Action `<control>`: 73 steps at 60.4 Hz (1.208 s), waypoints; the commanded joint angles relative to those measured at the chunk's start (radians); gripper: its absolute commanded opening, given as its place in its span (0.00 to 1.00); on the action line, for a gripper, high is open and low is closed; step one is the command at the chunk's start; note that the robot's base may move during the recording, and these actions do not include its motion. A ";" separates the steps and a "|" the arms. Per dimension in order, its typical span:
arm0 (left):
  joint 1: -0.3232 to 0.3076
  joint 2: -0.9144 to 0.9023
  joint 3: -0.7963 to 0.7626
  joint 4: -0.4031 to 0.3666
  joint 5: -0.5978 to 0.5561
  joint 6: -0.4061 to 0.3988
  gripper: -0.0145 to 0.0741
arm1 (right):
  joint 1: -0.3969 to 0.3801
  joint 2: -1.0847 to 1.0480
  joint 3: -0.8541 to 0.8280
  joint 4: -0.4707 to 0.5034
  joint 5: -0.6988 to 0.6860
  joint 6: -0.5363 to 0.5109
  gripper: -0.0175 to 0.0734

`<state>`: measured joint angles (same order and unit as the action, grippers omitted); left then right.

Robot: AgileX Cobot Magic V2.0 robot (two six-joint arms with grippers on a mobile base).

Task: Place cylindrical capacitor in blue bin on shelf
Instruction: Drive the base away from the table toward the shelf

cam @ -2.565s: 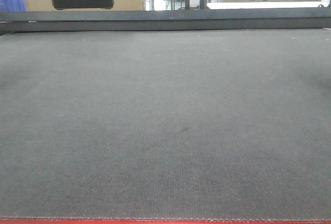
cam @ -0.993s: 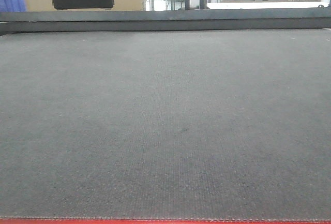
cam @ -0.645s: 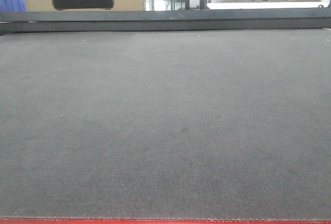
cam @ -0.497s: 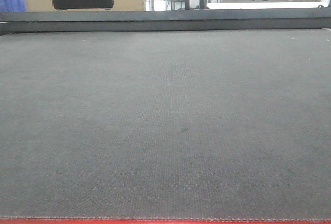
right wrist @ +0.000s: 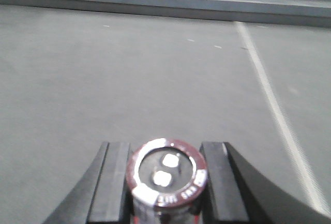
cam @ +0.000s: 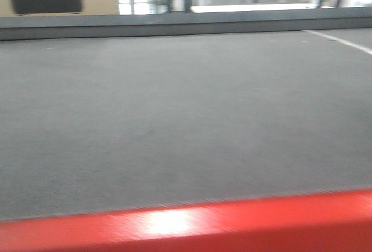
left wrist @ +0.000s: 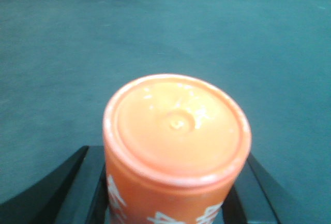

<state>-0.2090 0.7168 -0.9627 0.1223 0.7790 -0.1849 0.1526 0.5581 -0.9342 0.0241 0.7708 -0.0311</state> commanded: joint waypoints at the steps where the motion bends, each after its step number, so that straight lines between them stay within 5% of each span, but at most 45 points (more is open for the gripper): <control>1: -0.008 -0.004 0.000 -0.004 -0.019 0.002 0.04 | 0.000 -0.004 -0.011 -0.009 -0.023 -0.005 0.03; 73: -0.008 -0.004 0.000 -0.004 -0.019 0.002 0.04 | 0.000 -0.004 -0.011 -0.009 -0.023 -0.005 0.03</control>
<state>-0.2090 0.7153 -0.9627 0.1223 0.7790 -0.1849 0.1526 0.5581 -0.9342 0.0241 0.7708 -0.0311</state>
